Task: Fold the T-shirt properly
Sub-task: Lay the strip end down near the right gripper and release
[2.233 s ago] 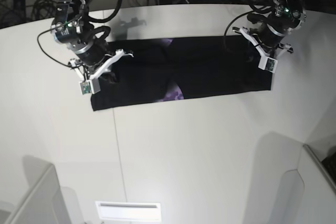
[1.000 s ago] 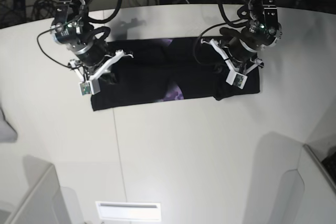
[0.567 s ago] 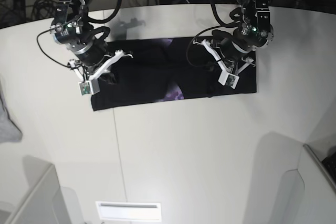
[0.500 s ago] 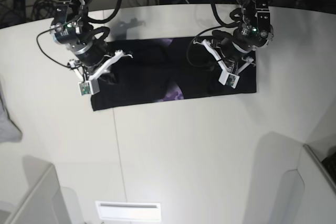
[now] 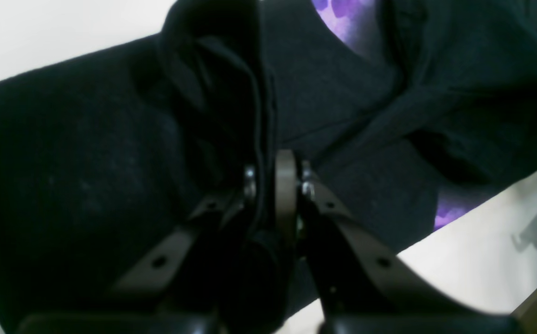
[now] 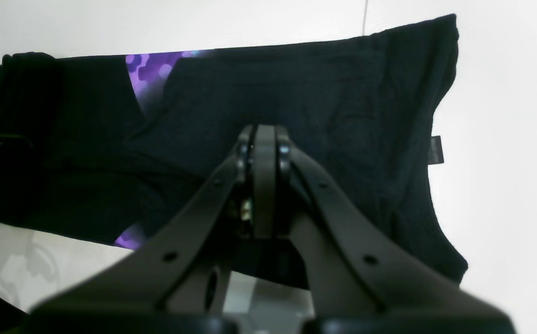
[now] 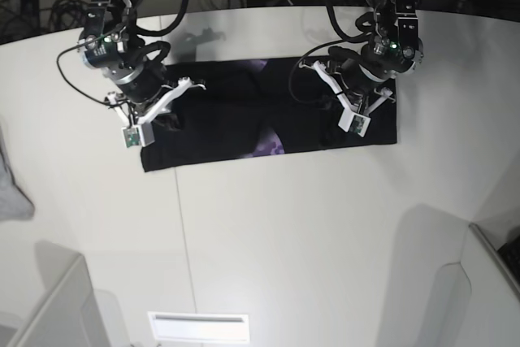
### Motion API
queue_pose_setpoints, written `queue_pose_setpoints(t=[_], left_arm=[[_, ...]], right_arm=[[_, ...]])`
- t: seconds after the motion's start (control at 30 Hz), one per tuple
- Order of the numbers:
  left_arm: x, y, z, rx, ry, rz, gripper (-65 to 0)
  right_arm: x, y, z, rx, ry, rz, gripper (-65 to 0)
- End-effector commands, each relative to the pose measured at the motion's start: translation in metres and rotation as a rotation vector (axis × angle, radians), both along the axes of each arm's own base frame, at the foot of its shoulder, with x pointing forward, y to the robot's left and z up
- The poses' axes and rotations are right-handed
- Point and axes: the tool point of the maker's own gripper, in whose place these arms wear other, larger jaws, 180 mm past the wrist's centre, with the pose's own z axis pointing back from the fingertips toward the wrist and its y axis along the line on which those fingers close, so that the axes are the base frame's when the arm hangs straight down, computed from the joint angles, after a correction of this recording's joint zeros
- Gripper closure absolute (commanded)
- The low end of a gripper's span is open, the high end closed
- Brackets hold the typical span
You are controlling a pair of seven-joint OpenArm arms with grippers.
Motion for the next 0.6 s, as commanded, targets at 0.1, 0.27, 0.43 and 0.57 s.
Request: queue_pose_setpoints(t=[0.1, 0.27, 0.43, 0.57], left_arm=[[0.006, -0.002, 0.009, -0.015, -0.036, -0.002, 0.0], [0.006, -0.002, 0.009, -0.015, -0.036, -0.002, -18.1], [0.006, -0.010, 0.009, -0.023, -0.037, -0.024, -41.6], [0.008, -0.043, 0.012, -0.045, -0.045, -0.119, -48.5]], right_arm=[[0.006, 0.000, 0.011, 0.011, -0.046, -0.006, 0.0], [0.006, 0.000, 0.011, 0.011, -0.045, -0.006, 0.0], [0.006, 0.000, 0.011, 0.011, -0.045, -0.006, 0.0], [0.006, 0.000, 0.011, 0.011, -0.045, -0.006, 0.0]])
